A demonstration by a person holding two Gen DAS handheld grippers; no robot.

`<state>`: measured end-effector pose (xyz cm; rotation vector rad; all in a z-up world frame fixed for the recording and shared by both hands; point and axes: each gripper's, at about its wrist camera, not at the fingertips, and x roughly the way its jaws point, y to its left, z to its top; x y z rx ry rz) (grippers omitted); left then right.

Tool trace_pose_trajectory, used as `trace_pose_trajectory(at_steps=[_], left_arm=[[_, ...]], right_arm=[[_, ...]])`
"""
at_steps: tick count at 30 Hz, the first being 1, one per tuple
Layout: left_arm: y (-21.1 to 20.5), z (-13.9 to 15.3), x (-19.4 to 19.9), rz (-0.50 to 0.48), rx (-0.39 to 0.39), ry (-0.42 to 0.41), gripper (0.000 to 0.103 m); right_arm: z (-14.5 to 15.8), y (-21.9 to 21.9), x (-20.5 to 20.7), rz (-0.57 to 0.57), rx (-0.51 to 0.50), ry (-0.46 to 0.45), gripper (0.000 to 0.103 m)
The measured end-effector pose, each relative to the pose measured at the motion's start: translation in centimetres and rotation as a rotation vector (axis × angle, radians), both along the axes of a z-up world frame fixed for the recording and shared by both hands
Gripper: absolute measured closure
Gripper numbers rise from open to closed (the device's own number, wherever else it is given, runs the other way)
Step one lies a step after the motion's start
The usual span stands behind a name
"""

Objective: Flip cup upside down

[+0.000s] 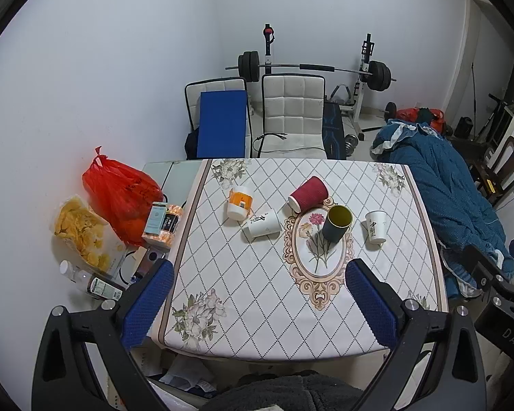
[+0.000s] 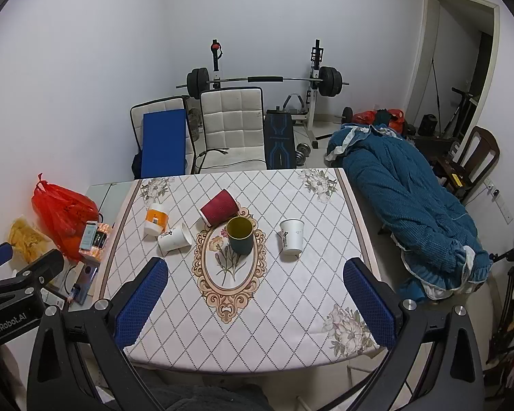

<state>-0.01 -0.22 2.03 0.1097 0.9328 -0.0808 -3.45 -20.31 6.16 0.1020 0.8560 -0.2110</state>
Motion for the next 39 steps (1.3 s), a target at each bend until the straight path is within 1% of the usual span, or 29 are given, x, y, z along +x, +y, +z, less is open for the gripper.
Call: trace_pose_trajectory(at_steps=[17, 21, 32, 36, 39], left_arm=[[-0.3, 0.3, 0.1, -0.001, -0.004, -0.005, 0.000], [0.1, 0.3, -1.0, -0.001, -0.010, -0.009, 0.000], [0.0, 0.4, -1.2, 0.002, -0.015, -0.016, 0.000], [0.1, 0.3, -1.2, 0.009, -0.011, -0.015, 0.000], [0.0, -0.4, -1.0, 0.026, -0.006, -0.012, 0.000]], right_arm=[[0.3, 0.5, 0.0, 0.004, -0.008, -0.004, 0.000], [0.2, 0.5, 0.0, 0.004, -0.009, -0.006, 0.000], [0.7, 0.9, -0.6, 0.010, -0.008, -0.016, 0.000], [0.9, 0.9, -0.5, 0.013, -0.001, -0.015, 0.000], [0.5, 0.8, -0.7, 0.018, 0.010, -0.006, 0.000]])
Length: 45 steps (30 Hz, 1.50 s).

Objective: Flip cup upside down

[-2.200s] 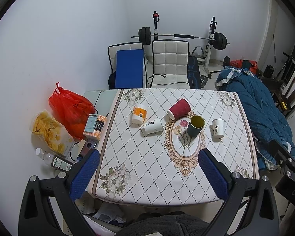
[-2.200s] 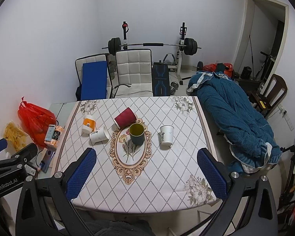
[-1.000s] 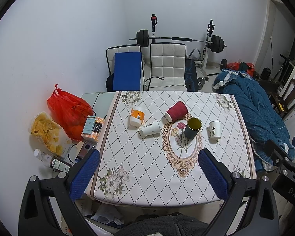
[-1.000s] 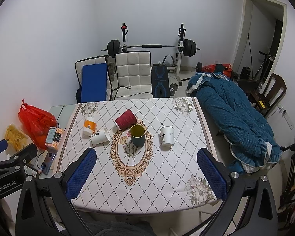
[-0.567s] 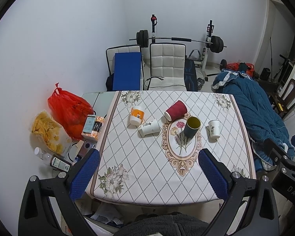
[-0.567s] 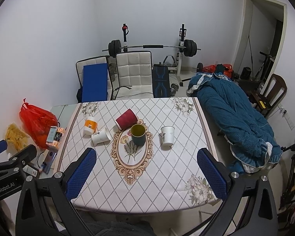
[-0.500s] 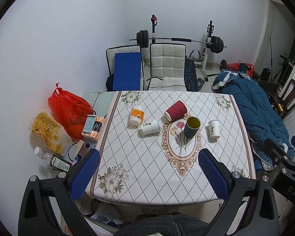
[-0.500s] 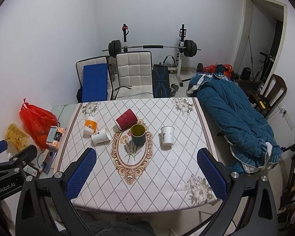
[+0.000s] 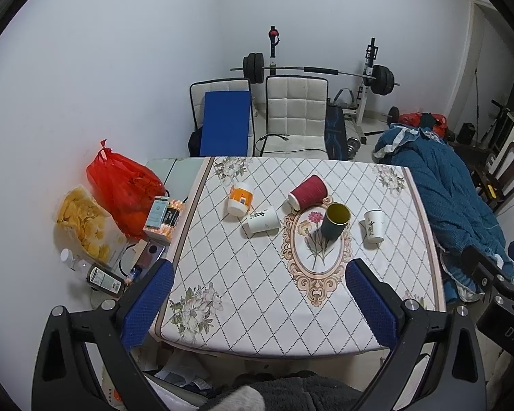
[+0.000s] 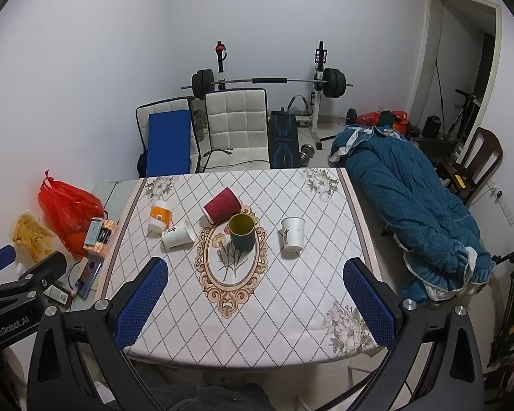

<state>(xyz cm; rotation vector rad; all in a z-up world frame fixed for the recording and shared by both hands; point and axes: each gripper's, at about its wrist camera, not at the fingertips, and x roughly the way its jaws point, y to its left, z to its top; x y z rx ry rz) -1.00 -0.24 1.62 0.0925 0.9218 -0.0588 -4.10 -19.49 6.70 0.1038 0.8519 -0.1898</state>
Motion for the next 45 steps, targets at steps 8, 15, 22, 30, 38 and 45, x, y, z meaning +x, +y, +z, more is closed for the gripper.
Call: trace_pose_trajectory(at_steps=[8, 15, 22, 30, 38, 45], left_arm=[[0.5, -5.5, 1.8, 0.088, 0.047, 0.082, 0.000], [2.7, -11.4, 3.6, 0.181, 0.077, 0.172, 0.000], [3.7, -16.3, 6.7, 0.201, 0.112, 0.264, 0.000], [5.1, -21.8, 12.7, 0.152, 0.141, 0.376, 0.000], [6.1, -25.1, 19.8, 0.074, 0.193, 0.415, 0.000], [6.3, -26.5, 27.1, 0.016, 0.267, 0.394, 0.000]], right_arm=[[-6.4, -1.8, 2.2, 0.033, 0.030, 0.131, 0.000], [-16.5, -2.4, 5.2, 0.074, 0.062, 0.325, 0.000], [-25.4, -1.9, 7.5, 0.089, 0.100, 0.481, 0.000], [-31.4, -0.3, 10.9, 0.038, 0.122, 0.602, 0.000], [-35.6, 1.0, 15.2, -0.034, 0.142, 0.685, 0.000], [-37.7, 1.6, 19.1, -0.080, 0.129, 0.722, 0.000]])
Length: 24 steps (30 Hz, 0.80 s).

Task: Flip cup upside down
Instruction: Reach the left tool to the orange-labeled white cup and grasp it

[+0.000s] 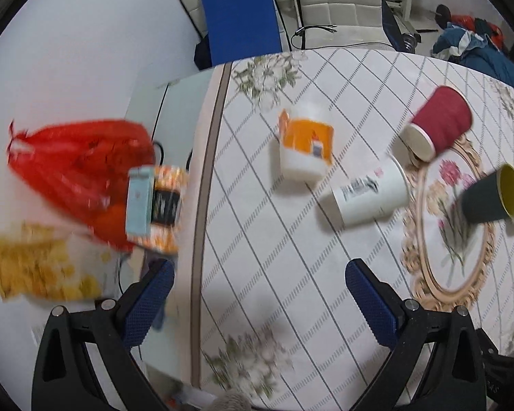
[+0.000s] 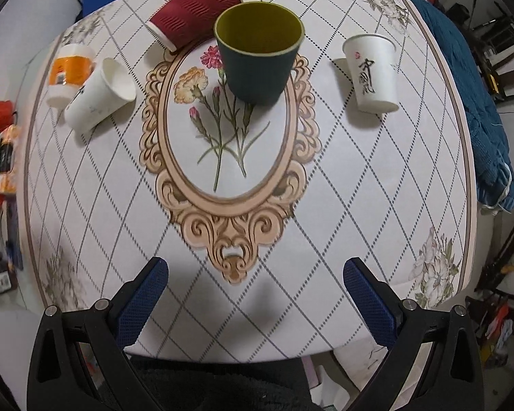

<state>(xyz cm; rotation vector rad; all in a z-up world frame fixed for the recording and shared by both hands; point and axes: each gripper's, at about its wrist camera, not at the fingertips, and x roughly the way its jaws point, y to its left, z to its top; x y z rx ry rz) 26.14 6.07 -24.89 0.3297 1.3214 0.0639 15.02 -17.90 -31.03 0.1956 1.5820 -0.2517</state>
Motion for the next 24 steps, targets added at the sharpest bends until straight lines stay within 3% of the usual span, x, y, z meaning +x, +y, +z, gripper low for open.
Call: trace_pose_trajectory(at_steps=[6, 12, 16, 24], left_arm=[[0.4, -1.9, 5.9, -0.020, -0.006, 0.039, 0.000], [0.5, -4.6, 10.7, -0.018, -0.081, 0.143, 0.000], [0.2, -6.1, 12.8, -0.020, -0.134, 0.196, 0.001], [-0.8, -8.8, 15.1, -0.038, -0.163, 0.266, 0.001]], right_arm=[[-1.1, 0.4, 3.5, -0.031, -0.018, 0.009, 0.000], [-2.6, 0.8, 6.5, -0.059, -0.033, 0.029, 0.000], [-3.6, 1.5, 7.8, -0.068, -0.036, 0.049, 0.000], [-5.1, 2.9, 9.4, -0.067, -0.031, 0.085, 0.000]])
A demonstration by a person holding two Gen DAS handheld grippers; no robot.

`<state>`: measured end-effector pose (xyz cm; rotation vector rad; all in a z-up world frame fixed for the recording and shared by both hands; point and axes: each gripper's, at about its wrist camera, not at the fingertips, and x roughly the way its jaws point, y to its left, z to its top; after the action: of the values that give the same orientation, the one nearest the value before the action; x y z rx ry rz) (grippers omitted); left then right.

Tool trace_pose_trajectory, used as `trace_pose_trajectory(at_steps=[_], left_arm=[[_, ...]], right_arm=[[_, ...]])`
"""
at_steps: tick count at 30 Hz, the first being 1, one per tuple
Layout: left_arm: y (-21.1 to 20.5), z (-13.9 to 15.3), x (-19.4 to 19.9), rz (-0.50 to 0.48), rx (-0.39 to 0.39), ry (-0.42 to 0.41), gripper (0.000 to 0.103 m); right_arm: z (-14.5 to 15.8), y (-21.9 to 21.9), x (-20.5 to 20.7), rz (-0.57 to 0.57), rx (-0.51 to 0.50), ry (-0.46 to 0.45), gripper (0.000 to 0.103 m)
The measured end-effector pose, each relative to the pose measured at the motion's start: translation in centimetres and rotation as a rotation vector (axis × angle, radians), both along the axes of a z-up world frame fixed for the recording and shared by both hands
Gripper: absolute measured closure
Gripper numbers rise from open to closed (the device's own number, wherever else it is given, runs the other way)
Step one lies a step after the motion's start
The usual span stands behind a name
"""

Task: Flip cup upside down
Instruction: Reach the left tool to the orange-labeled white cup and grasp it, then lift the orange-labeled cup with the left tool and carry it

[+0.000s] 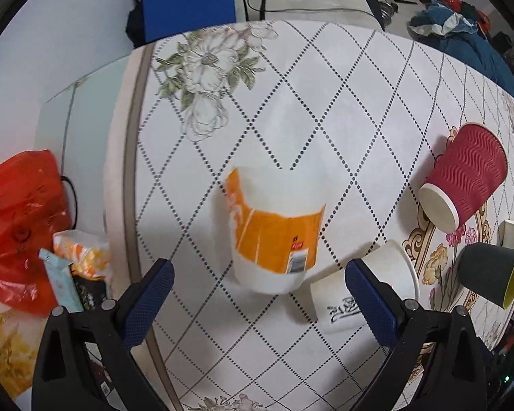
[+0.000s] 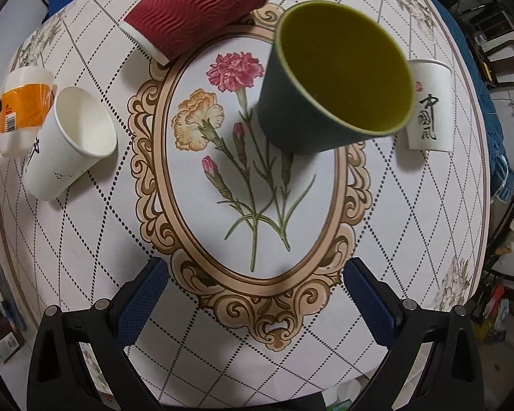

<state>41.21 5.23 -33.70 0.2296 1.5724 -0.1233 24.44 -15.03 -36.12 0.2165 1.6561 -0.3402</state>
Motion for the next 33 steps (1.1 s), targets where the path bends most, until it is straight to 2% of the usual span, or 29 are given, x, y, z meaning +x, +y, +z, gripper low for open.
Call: trace_pose_trajectory(at_steps=[5, 14, 18, 21, 29, 33], left_arm=[[-0.3, -2.0, 1.0, 0.002, -0.005, 0.043, 0.001], [-1.2, -4.9, 2.0, -0.038, 0.007, 0.066, 0.001], [-1.6, -6.2, 2.2, -0.060, 0.012, 0.070, 0.009], [-1.8, -7.2, 2.3, -0.080, 0.023, 0.072, 0.031], [-2.3, -7.1, 1.8, -0.114, 0.038, 0.031, 0.033], [-1.9, -5.6, 1.5, -0.104, 0.038, 0.010, 0.034]], right_arm=[[-0.4, 0.4, 0.6, 0.003, -0.002, 0.011, 0.000], [-1.0, 0.8, 1.5, 0.003, -0.001, 0.026, 0.000], [-1.2, 1.0, 2.1, 0.001, -0.002, 0.028, 0.000], [-1.1, 1.4, 2.6, 0.001, -0.006, 0.030, 0.000], [-1.1, 1.2, 3.0, -0.011, -0.009, 0.029, 0.000], [-1.4, 0.7, 3.0, -0.017, -0.003, 0.022, 0.000]])
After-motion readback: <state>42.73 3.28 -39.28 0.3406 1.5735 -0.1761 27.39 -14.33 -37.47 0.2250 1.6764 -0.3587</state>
